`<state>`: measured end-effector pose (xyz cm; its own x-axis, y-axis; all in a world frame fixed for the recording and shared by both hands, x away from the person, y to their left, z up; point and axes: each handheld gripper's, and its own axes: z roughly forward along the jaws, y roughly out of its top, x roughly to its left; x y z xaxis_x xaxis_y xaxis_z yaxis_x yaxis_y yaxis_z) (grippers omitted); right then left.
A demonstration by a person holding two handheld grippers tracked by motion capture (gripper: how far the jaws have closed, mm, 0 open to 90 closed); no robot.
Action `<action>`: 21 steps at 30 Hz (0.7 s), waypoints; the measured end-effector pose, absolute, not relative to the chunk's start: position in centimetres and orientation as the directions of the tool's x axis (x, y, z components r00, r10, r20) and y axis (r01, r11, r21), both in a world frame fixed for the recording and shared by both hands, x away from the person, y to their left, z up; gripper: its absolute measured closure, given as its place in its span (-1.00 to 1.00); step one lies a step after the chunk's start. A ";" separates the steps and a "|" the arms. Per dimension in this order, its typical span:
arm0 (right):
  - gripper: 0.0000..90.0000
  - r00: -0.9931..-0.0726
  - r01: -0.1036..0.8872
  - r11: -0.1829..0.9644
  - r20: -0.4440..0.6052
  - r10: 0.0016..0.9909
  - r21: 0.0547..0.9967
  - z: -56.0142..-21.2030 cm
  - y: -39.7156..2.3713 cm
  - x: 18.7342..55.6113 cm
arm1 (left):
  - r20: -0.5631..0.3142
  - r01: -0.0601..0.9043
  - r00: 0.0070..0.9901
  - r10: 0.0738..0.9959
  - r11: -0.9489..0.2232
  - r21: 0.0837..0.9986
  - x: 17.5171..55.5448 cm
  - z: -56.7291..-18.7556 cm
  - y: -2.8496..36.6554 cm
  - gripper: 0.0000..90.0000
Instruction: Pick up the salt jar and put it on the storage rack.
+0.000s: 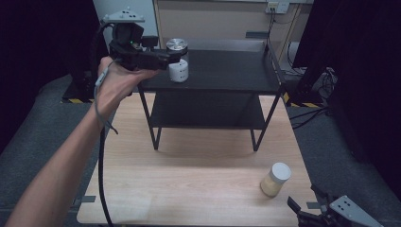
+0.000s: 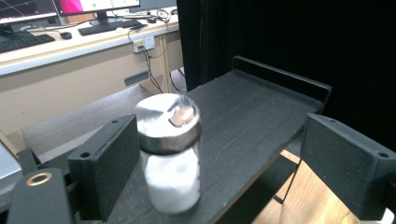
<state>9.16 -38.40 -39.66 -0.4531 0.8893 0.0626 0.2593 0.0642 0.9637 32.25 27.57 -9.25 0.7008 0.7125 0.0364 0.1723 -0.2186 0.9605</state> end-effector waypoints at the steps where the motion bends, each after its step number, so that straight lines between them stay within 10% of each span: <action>1: -0.92 -0.454 0.260 0.066 0.062 0.889 0.964 -39.7 -38.4 9.2 | 0.035 0.167 0.705 0.709 -0.214 0.962 31.8 -9.5 27.8 -0.75; 21: -0.92 -0.457 0.261 0.075 0.055 0.888 0.962 -39.6 -38.3 9.3 | 0.082 0.048 0.802 0.591 -0.200 0.979 27.6 -16.2 30.8 -0.75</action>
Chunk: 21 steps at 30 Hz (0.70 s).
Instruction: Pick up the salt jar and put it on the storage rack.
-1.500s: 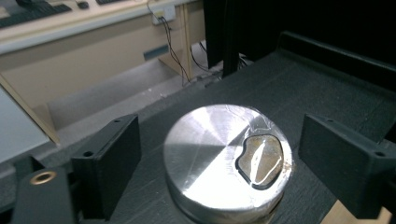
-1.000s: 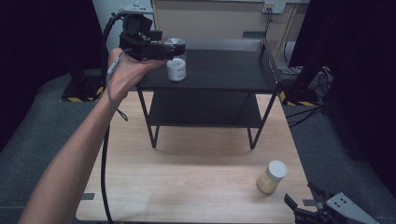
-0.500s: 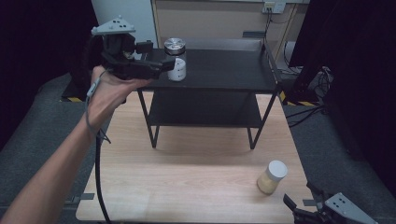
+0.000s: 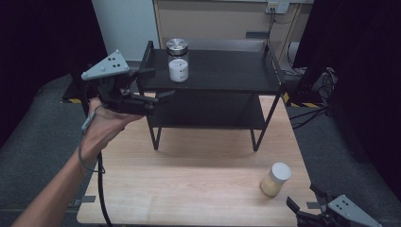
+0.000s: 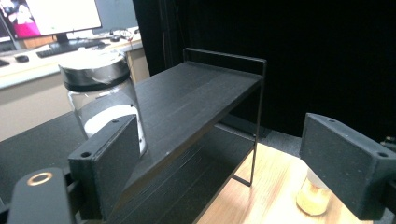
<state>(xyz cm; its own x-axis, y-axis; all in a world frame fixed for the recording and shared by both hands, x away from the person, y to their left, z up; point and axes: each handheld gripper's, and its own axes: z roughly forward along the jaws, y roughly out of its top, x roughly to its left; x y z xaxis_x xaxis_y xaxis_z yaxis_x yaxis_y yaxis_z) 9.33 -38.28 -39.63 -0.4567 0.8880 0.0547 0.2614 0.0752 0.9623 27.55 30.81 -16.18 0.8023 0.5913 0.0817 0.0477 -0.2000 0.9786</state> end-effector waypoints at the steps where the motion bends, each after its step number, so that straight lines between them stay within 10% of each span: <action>1: -0.92 -0.456 0.262 0.075 0.056 0.888 0.962 -39.6 -38.3 9.3 | 0.081 0.047 0.804 0.589 -0.199 0.979 27.4 -16.5 30.9 -0.74; 21: -0.92 -0.456 0.263 0.077 0.053 0.888 0.962 -39.6 -38.2 9.3 | 0.165 -0.012 0.807 0.567 -0.263 0.965 22.5 -25.9 30.4 -0.73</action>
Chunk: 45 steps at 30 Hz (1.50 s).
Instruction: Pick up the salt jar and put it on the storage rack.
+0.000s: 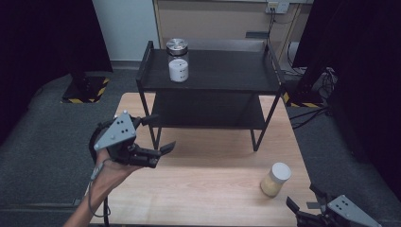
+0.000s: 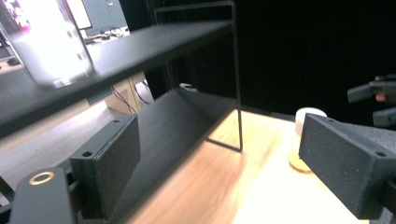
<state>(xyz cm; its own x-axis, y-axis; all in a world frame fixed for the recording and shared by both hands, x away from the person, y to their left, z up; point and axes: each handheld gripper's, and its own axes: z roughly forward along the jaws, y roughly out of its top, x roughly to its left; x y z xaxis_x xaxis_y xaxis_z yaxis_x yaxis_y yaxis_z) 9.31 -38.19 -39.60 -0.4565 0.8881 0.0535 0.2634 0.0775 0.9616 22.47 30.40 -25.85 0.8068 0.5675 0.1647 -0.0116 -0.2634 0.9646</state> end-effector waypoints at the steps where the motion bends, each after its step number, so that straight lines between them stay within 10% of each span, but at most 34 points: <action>1: -0.92 -0.456 0.263 0.077 0.054 0.888 0.962 -39.6 -38.2 9.3 | 0.171 -0.012 0.803 0.571 -0.271 0.962 22.2 -26.4 30.3 -0.73; 45: -0.92 -0.451 0.262 0.073 0.055 0.891 0.962 -39.6 -38.1 9.2 | -0.076 0.238 0.602 0.795 -0.088 0.967 16.2 -38.3 34.6 -0.85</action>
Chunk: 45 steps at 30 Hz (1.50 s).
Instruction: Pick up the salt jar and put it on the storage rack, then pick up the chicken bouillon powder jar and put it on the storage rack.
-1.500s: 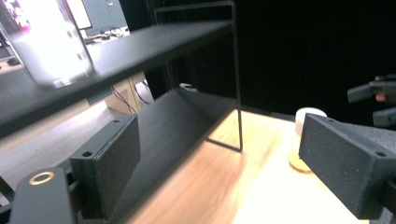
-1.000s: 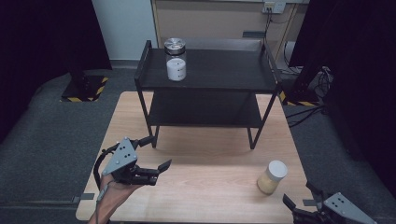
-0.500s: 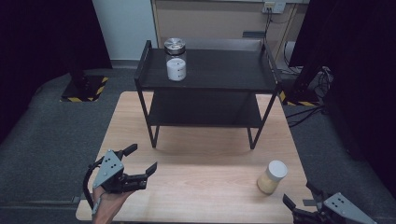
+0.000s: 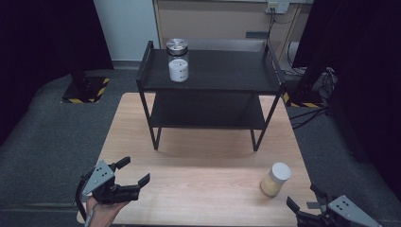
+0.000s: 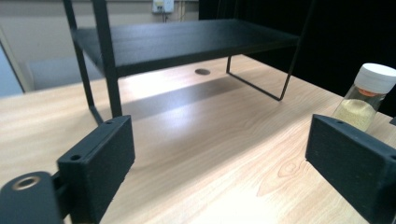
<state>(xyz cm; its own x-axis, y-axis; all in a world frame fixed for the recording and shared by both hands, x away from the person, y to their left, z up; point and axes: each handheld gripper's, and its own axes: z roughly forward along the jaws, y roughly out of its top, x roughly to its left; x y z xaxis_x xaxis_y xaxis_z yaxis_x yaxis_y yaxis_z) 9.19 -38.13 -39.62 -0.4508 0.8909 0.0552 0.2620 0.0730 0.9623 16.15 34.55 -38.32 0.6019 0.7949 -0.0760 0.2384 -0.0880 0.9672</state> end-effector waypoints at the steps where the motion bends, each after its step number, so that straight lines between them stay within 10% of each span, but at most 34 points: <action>1: -0.92 -0.451 0.262 0.073 0.055 0.891 0.962 -39.6 -38.1 9.2 | -0.075 0.243 0.596 0.799 -0.090 0.966 16.1 -38.3 34.6 -0.86; 45: -0.92 -0.439 0.251 0.068 0.051 0.897 0.966 -39.7 -38.0 8.9 | -0.022 0.264 0.601 0.799 -0.172 0.949 15.5 -38.0 35.0 -0.89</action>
<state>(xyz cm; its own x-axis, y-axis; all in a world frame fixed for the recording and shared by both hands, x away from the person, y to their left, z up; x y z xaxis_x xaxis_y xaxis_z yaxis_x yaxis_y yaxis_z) 8.90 -38.00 -39.68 -0.4391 0.8970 0.0507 0.2505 0.0681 0.9657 15.48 34.96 -38.03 0.6005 0.7993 -0.0224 0.2639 -0.1717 0.9491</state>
